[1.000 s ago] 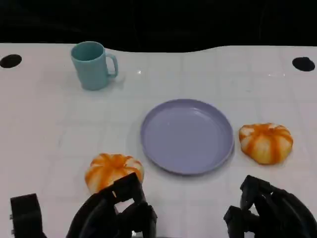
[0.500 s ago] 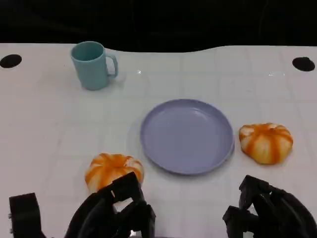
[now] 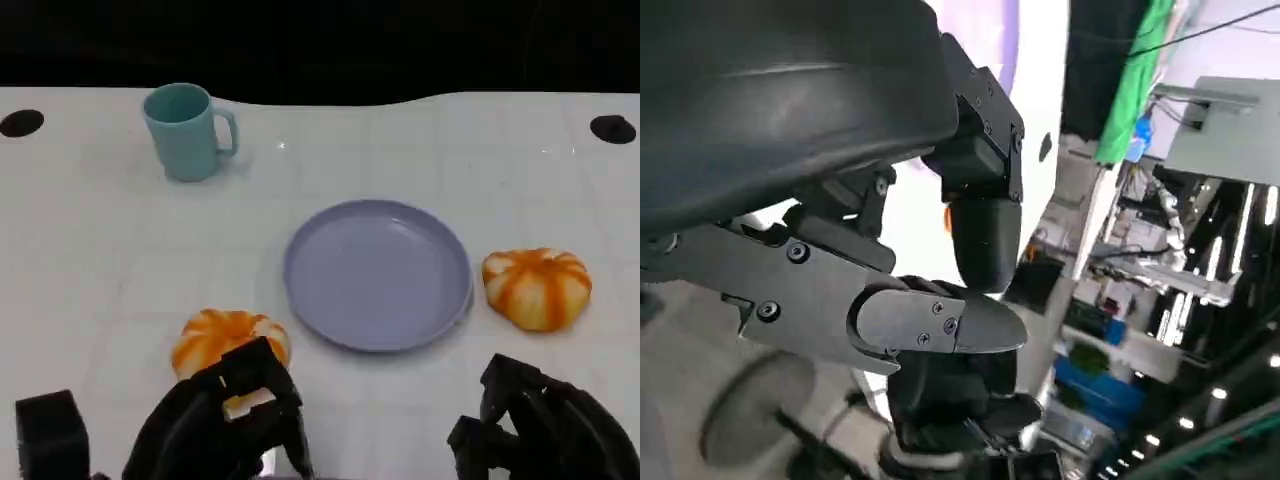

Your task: Grasp the bread from the table and place it into the plate.

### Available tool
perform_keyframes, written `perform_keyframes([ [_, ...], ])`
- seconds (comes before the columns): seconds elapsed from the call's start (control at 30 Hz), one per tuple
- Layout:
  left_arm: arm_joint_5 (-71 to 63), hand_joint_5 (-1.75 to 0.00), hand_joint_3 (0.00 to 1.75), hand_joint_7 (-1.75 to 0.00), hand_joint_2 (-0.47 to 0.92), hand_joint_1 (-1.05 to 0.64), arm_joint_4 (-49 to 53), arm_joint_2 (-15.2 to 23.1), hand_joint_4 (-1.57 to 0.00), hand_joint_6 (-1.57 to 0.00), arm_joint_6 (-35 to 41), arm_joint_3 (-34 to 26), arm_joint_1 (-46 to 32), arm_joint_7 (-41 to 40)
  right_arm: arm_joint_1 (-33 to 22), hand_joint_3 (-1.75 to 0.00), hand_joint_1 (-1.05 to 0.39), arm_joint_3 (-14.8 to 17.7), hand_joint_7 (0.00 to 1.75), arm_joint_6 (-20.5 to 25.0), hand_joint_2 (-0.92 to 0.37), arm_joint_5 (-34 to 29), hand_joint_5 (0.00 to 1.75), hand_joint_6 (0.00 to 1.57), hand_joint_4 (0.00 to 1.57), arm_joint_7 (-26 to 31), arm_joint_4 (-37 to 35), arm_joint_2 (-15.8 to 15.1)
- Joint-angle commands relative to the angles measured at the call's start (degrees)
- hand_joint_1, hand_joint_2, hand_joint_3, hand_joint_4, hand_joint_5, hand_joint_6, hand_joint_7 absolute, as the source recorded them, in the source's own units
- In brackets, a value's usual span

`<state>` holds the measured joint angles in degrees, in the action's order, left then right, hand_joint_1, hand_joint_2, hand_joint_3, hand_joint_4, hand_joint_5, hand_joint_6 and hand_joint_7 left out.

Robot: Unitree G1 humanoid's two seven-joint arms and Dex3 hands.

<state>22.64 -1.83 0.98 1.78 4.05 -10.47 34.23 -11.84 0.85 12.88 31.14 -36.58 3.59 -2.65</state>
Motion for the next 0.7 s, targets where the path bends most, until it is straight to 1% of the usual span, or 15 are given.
perform_keyframes([
  [0.03,-5.2,-1.48,0.22,-0.96,0.92,-0.65,-2.6,1.4,-0.48,-0.43,-2.8,0.4,-0.2,-3.8,0.4,-0.21,-0.75,0.4,1.42,-0.5,-0.92,0.1,1.65,0.77,0.87,0.3,0.3,-0.3],
  [0.07,-6.9,-1.41,0.21,-0.83,0.92,-0.67,-3.1,1.9,-0.44,-0.41,-3.2,0.6,-0.1,-4.7,0.5,-0.21,-0.75,0.5,1.42,-0.4,-0.92,0.2,1.65,0.77,0.87,0.3,0.2,-0.3],
  [0.1,-8.7,-1.36,0.20,-0.74,0.92,-0.68,-3.8,2.3,-0.41,-0.40,-3.9,0.9,0.0,-5.6,0.6,-0.21,-0.75,0.5,1.42,-0.2,-0.92,0.3,1.65,0.77,0.87,0.3,0.1,-0.3],
  [0.17,-11.5,-1.21,0.15,-0.54,0.92,-0.67,-5.1,2.9,-0.40,-0.39,-5.6,1.2,0.2,-7.2,0.6,-0.20,-0.75,0.5,1.42,-0.3,-0.92,0.3,1.65,0.77,0.87,0.2,0.1,-0.3],
  [0.23,-14.7,-1.12,0.14,-0.46,0.92,-0.67,-6.3,3.9,-0.37,-0.36,-7.6,1.2,0.4,-8.8,0.7,-0.21,-0.75,0.5,1.42,-0.4,-0.92,0.0,1.65,0.77,0.87,0.3,0.0,-0.4],
  [0.33,-19.2,-1.03,0.14,-0.38,0.92,-0.67,-8.6,5.9,-0.32,-0.32,-9.1,1.3,1.0,-10.7,1.0,-0.21,-0.75,0.6,1.42,-0.4,-0.92,0.1,1.65,0.77,0.87,0.3,-0.1,-0.5],
  [0.4,-21.4,-0.97,0.10,-0.30,0.92,-0.65,-9.9,6.8,-0.30,-0.32,-9.5,1.2,1.2,-11.8,1.0,-0.22,-0.75,0.6,1.42,-0.3,-0.92,0.1,1.65,0.77,0.87,0.2,-0.2,-0.5],
  [0.53,-28.9,-0.93,0.02,-0.21,0.89,-0.59,-15.4,9.2,-0.24,-0.32,-7.1,1.3,1.1,-15.2,1.2,-0.22,-0.74,0.6,1.42,0.0,-0.92,0.3,1.65,0.77,0.86,0.1,-0.2,-0.6],
  [0.63,-34.1,-0.91,0.00,-0.18,0.88,-0.58,-19.1,11.1,-0.20,-0.31,-5.0,1.6,1.0,-16.3,1.1,-0.21,-0.75,0.6,1.42,0.5,-0.92,0.3,1.66,0.77,0.87,0.6,0.2,-0.7],
  [0.7,-39.6,-0.85,0.01,-0.13,0.90,-0.64,-21.3,12.8,-0.20,-0.30,-4.0,2.1,0.9,-17.2,1.1,-0.21,-0.74,0.6,1.42,0.5,-0.92,0.2,1.66,0.77,0.87,0.6,0.2,-0.7],
])
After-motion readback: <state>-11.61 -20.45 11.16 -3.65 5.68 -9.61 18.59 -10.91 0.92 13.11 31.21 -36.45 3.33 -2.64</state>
